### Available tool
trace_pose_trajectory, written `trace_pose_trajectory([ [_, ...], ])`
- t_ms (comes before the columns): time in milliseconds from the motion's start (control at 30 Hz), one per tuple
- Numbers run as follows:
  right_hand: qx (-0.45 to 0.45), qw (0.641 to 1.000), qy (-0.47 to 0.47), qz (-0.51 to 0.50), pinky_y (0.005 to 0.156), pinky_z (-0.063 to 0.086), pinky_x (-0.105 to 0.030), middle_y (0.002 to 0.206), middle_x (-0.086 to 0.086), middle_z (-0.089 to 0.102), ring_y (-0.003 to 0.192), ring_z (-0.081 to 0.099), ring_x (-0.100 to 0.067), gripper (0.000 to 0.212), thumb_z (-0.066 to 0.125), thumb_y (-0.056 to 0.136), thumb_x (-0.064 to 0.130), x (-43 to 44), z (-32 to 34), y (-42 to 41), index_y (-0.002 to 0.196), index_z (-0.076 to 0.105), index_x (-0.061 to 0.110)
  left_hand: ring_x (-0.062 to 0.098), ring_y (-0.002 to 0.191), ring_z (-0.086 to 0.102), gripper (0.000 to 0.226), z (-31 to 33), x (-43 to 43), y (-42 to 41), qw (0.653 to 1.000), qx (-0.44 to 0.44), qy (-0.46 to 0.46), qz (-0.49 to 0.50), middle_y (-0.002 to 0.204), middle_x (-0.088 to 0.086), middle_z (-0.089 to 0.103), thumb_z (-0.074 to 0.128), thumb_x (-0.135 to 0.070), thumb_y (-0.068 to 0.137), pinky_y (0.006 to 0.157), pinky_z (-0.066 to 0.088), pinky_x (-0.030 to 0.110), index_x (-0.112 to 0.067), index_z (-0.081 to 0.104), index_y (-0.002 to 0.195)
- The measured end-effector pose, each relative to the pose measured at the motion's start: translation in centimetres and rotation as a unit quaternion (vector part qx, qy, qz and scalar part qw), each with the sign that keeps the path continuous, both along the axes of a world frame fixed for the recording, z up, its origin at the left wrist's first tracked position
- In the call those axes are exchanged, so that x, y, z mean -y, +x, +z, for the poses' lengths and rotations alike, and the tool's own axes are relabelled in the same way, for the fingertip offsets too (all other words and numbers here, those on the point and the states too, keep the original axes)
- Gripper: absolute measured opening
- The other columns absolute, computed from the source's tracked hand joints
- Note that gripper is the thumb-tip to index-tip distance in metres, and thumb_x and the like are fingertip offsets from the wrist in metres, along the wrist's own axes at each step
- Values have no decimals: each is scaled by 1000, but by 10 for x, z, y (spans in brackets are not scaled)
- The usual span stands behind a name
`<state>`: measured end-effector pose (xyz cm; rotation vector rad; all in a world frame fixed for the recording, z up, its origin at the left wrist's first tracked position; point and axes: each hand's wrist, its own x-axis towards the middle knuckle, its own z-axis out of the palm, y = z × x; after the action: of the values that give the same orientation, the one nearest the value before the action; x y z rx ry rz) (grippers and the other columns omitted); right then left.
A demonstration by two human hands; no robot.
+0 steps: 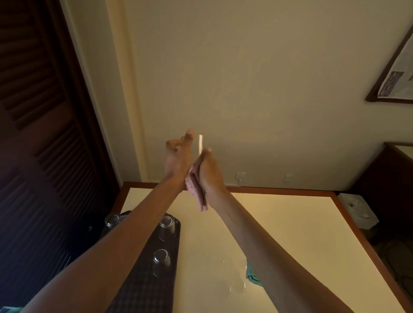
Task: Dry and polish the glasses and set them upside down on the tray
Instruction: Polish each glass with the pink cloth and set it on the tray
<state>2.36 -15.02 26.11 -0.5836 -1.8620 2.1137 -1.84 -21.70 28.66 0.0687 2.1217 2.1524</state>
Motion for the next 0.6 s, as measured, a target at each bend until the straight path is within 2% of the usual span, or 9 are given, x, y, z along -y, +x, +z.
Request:
trace_pose_trajectory([
  [33,-37,997,63,-10,53,48,-23,53,5,55,51,58,-10,55,20,108,44,4,-3,0,89,58,8,27,81,65,52,-1,0,1,1000,-8,-3,-5,88,13,68,49,-59,102,80,53,42,-10,67,101],
  [100,-100,981,165,-29,59,54,-29,70,0,62,63,64,-11,47,21,106,49,5,-9,-5,113,49,12,38,66,61,61,-1,1,5,1000,6,-3,-22,79,25,65,40,-55,106,75,55,48,0,68,108],
  [167,-127,968,214,-46,71,59,-36,87,-8,65,79,68,-17,39,22,105,52,-2,-8,-10,117,44,23,34,85,70,58,0,1,8,999,34,-5,-38,94,22,71,36,-51,109,87,58,48,-4,67,122],
  [267,-105,981,156,-38,66,56,-36,70,-1,64,68,67,-16,53,22,104,55,-17,3,-16,105,54,14,19,100,70,53,-3,-3,11,996,54,5,-64,104,7,74,31,-48,111,96,57,40,-13,68,123],
  [367,-58,998,1,-3,69,53,-42,55,-3,60,56,63,-19,66,24,107,48,-26,18,-17,67,62,12,8,87,67,58,-2,-6,15,998,34,3,-60,94,2,73,29,-62,106,80,52,27,-24,72,97],
  [433,-17,995,-94,23,71,55,-39,64,-9,65,62,66,-21,60,28,106,43,-27,24,-13,70,65,13,17,100,69,75,-3,-7,16,998,22,-14,-56,111,8,72,35,-85,89,88,54,33,-22,72,109],
  [500,4,992,-111,56,70,54,-34,73,-11,66,64,67,-21,46,36,102,35,-27,23,-8,76,65,12,27,122,61,100,-12,-9,8,998,7,-43,-35,132,9,61,36,-102,67,105,49,53,-25,65,122],
  [533,8,991,-112,67,71,53,-35,75,-12,66,66,66,-23,38,40,98,30,-26,21,-6,75,64,11,29,125,58,101,-15,-9,4,998,0,-58,-28,135,9,59,36,-105,63,108,46,58,-26,64,119],
  [600,12,991,-105,79,73,52,-36,73,-10,64,68,64,-24,33,42,94,25,-24,15,-3,73,63,12,22,113,64,90,-12,-8,2,997,-26,-61,-29,121,8,66,45,-99,71,101,51,51,-21,68,110],
])
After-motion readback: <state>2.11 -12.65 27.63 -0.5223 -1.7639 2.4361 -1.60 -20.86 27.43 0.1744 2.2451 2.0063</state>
